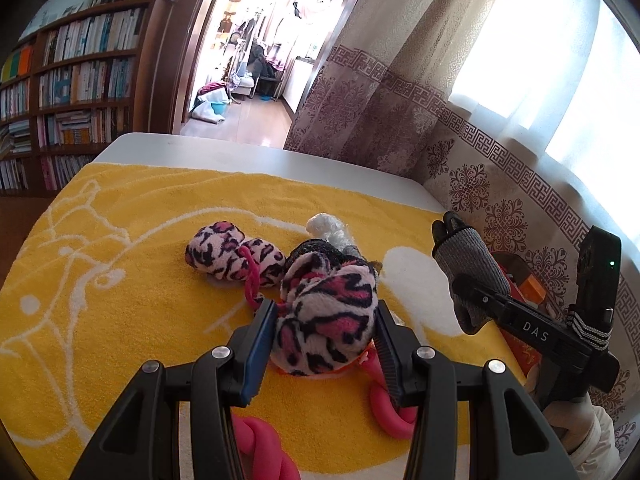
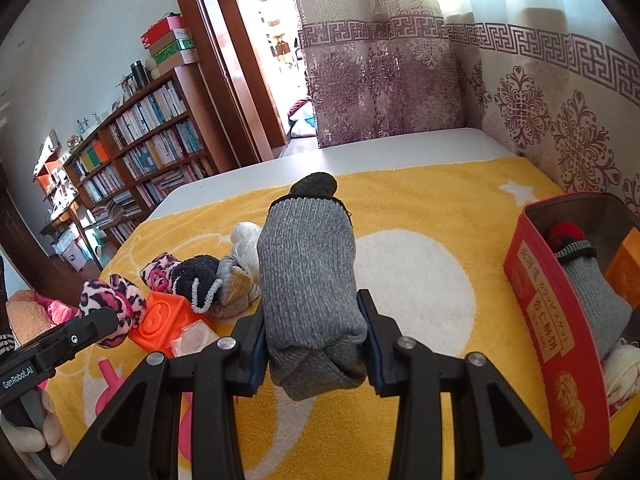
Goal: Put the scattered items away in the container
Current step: 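Grasp the grey sock with the right gripper while the left gripper grasps the leopard plush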
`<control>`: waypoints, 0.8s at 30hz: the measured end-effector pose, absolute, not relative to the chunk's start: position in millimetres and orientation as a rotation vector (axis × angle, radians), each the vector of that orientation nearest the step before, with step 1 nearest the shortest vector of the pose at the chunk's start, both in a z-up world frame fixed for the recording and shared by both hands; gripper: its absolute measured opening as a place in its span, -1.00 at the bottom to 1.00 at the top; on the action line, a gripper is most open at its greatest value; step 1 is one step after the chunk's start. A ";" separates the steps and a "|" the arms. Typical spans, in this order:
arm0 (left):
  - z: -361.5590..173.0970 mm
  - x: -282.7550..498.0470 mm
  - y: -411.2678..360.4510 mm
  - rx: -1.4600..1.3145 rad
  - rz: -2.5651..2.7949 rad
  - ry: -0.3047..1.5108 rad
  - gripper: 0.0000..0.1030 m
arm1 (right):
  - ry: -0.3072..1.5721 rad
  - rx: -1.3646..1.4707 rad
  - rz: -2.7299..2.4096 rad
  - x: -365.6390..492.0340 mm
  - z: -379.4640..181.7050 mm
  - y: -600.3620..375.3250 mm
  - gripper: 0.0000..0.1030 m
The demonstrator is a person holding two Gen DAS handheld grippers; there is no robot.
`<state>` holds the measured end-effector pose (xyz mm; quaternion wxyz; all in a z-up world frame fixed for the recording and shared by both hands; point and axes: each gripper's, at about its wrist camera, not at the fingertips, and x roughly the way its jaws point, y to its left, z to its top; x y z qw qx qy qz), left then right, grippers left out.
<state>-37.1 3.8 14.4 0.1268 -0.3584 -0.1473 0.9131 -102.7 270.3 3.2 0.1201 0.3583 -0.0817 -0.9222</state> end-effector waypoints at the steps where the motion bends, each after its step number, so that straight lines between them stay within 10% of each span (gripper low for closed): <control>1: 15.3 -36.6 4.9 -1.040 2.661 -0.424 -0.04 | -0.243 1.043 -2.698 -102.2 3.9 271.1 -0.17; 13: 24.0 -33.9 34.7 -0.995 2.698 -0.285 -0.28 | -0.296 0.955 -2.754 -86.7 18.8 288.5 -0.17; 18: 12.9 -38.4 44.2 -1.058 2.690 -0.261 0.36 | -0.318 0.964 -2.738 -87.1 16.0 292.3 -0.17; 24: 3.8 -44.5 47.8 -1.118 2.746 -0.207 0.39 | -0.325 0.961 -2.729 -86.2 16.0 292.8 -0.17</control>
